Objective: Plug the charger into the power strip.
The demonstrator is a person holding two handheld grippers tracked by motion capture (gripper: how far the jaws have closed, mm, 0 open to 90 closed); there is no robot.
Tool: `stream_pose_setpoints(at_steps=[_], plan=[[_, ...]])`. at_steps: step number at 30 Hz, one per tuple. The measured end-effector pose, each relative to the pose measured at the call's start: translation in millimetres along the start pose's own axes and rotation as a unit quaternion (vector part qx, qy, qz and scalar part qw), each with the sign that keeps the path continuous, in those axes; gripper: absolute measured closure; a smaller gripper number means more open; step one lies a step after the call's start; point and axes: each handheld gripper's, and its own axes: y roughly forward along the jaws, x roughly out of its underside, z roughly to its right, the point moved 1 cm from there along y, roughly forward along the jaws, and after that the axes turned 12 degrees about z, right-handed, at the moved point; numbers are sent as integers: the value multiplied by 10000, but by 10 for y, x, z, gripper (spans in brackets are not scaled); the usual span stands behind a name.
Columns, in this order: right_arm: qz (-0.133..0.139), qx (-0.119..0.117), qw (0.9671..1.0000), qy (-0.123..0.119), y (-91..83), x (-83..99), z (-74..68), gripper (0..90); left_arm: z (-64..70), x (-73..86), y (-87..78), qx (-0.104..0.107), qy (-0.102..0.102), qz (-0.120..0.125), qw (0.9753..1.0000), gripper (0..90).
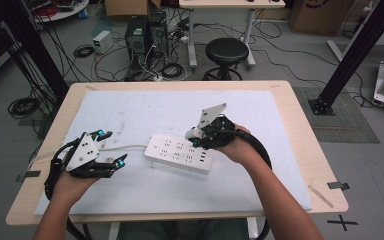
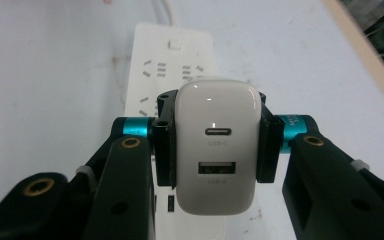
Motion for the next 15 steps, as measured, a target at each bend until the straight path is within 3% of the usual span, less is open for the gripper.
stream_pose_setpoints(at_steps=[2, 3, 9, 15], plan=[[-101, -69, 9999, 10, 17, -16, 14, 632, 0, 0, 0, 0, 0, 0, 10000, 213], [-546, -258, 9982, -56, 84, -73, 74, 632, 15, 11, 4, 34, -9, -19, 10000, 213], [-1010, -499, 9936, -57, 179, -112, 149, 631, 9, 57, -16, 28, -41, -62, 10000, 213], [-1521, -794, 9852, 20, 325, -134, 224, 632, 0, 106, -29, 14, -83, -84, 9999, 213]])
